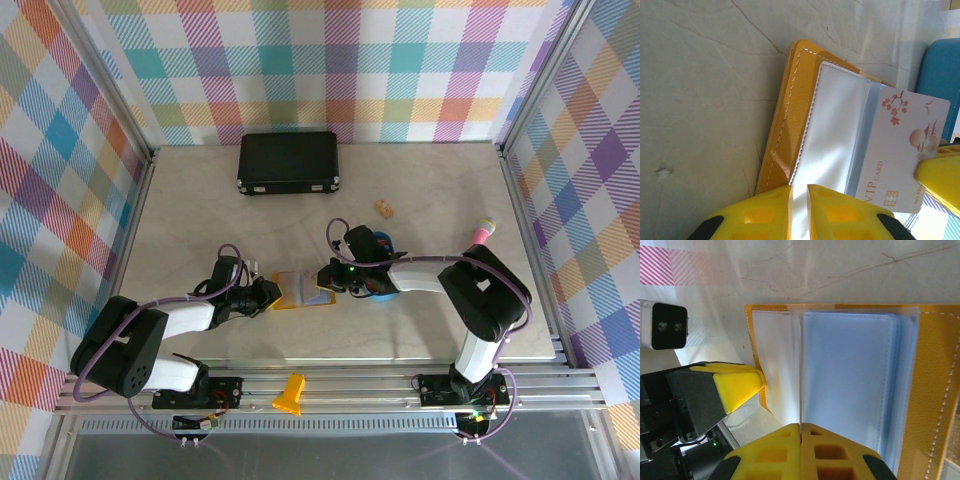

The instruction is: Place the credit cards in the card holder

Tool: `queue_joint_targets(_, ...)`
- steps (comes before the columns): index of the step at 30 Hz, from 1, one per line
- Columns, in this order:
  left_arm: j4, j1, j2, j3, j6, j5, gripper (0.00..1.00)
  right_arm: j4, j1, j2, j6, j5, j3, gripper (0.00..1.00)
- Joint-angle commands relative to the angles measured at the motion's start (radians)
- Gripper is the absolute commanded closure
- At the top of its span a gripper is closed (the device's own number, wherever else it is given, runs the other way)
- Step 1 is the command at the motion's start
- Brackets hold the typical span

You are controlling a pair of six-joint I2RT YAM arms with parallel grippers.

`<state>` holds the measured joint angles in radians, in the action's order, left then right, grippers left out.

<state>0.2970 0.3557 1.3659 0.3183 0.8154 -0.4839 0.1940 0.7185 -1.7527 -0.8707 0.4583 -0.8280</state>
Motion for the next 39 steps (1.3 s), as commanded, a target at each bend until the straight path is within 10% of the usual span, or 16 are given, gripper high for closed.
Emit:
queue_joint_targets(1, -0.069, 0.008, 0.029, -0.024, -0.011, 0.057, 0.83, 0.026, -0.003, -0.025, 0.016, 0.026, 0.002, 1.00)
queue_joint_targets(39, -0.067, 0.008, 0.032, -0.024, -0.007, 0.057, 0.84, 0.081, 0.044, -0.082, 0.000, 0.046, 0.032, 1.00)
